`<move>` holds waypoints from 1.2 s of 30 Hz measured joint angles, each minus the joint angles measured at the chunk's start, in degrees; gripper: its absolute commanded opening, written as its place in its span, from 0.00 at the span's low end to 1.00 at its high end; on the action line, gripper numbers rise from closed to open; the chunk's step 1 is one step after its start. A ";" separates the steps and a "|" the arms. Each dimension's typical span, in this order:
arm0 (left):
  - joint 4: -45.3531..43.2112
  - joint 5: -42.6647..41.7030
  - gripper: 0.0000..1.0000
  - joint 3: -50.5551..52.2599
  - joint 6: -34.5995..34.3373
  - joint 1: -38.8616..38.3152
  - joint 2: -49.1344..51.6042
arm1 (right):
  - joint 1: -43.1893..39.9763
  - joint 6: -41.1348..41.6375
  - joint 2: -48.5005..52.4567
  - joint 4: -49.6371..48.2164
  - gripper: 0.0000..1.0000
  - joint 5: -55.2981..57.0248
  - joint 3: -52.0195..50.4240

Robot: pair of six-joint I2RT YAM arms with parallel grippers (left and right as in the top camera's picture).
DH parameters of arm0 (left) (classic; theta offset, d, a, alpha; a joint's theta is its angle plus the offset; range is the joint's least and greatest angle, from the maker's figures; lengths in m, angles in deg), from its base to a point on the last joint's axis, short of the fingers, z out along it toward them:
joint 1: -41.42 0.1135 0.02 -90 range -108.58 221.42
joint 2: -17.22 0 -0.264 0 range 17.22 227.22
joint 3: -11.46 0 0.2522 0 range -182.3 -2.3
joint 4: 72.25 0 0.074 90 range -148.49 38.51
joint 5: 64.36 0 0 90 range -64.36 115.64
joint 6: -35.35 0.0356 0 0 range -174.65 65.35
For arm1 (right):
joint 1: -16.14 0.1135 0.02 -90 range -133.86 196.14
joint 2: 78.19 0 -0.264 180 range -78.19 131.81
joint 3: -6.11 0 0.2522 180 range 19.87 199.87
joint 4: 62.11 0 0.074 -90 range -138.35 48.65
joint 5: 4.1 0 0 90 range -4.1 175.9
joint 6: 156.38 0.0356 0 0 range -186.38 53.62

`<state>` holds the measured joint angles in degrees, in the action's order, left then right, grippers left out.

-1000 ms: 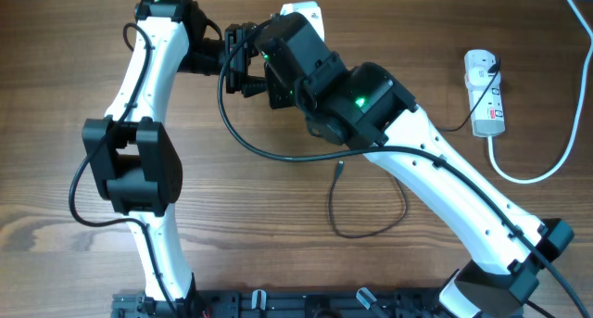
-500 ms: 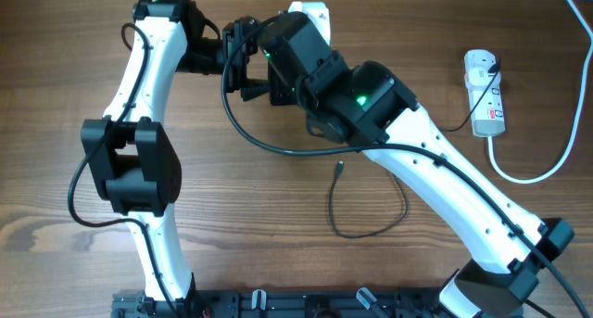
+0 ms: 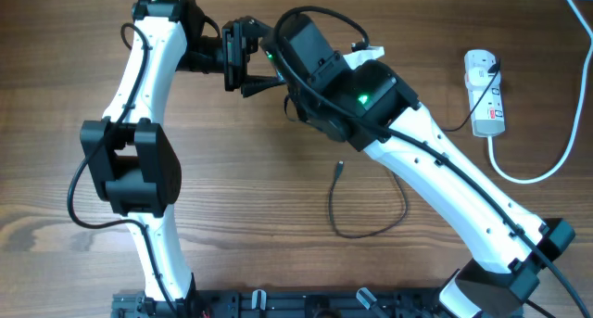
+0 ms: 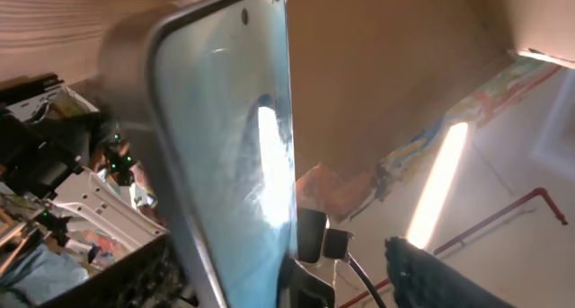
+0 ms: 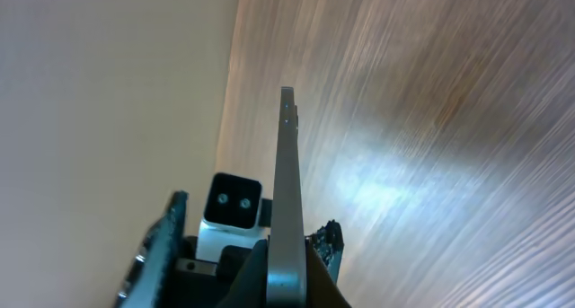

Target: Plug charger to phone and switch on socket

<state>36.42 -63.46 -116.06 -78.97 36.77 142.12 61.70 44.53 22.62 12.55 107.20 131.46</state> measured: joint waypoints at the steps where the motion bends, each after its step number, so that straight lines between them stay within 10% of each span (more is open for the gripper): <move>1: -0.02 0.00 0.70 0.00 -0.04 0.00 0.00 | 0.00 1.01 0.00 -0.20 0.04 0.33 0.00; 10: 0.02 -0.20 0.53 -0.02 -0.26 0.00 0.00 | 0.00 6.58 0.00 -0.79 0.04 1.27 0.00; 36: 0.02 -0.20 0.49 0.00 -1.36 -0.66 0.00 | 0.00 4.31 0.39 -0.85 0.04 2.99 0.00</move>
<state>36.44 -63.66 -116.06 -80.32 36.12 142.12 61.70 48.84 23.01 11.70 110.19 131.46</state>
